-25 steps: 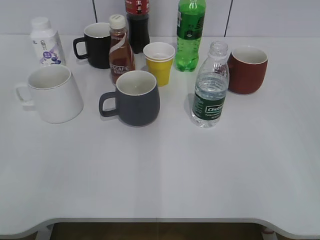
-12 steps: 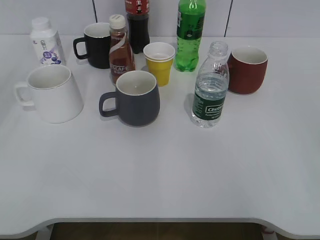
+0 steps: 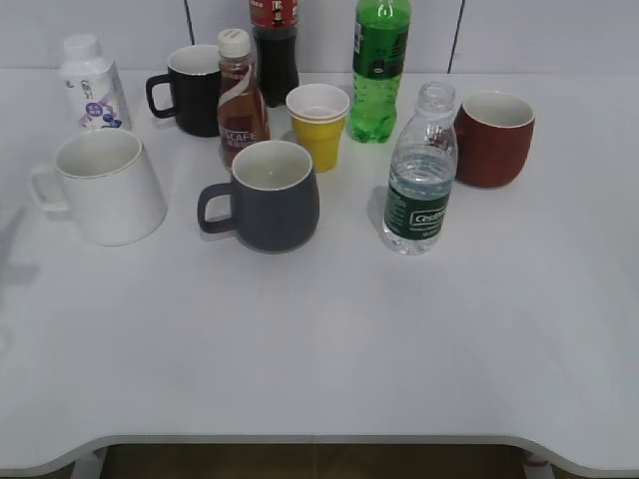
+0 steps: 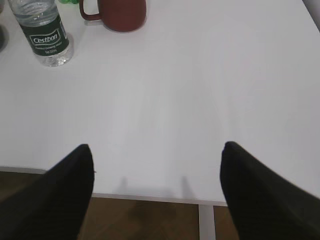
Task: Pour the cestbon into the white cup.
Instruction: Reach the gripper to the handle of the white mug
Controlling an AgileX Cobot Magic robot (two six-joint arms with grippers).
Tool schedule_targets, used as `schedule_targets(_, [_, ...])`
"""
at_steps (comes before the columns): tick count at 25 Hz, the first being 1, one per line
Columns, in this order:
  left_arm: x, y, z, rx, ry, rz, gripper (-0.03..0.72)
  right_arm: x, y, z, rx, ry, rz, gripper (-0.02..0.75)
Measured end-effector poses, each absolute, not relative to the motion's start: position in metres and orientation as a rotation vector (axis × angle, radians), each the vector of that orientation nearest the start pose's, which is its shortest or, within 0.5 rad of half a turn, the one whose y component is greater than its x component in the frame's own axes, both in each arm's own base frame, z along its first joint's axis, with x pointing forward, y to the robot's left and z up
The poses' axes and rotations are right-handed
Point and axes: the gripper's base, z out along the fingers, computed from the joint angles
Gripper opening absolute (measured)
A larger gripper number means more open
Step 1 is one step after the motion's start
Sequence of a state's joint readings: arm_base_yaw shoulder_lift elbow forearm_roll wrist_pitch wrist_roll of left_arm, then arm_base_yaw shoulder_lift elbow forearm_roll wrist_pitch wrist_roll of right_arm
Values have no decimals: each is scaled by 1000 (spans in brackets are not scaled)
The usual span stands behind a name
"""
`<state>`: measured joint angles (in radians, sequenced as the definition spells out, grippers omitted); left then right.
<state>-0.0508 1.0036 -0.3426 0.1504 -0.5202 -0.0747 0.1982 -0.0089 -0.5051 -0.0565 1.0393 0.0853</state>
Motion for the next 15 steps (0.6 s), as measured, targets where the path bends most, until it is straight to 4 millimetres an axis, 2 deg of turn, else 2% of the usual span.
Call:
schedule_targets(3, [215, -15, 236, 119, 1667, -70, 241, -5, -6, 280, -111, 2006, 114, 589])
schedule_targets(6, [225, -16, 216, 116, 1737, -77, 241, -5, -6, 280, -111, 2006, 114, 589])
schedule_targets(11, [217, -16, 180, 116, 1855, -90, 241, -5, -6, 280, -111, 2006, 114, 589])
schedule_targets(15, [220, -17, 169, 120, 1790, -109, 283, -5, -6, 280, -111, 2006, 114, 589])
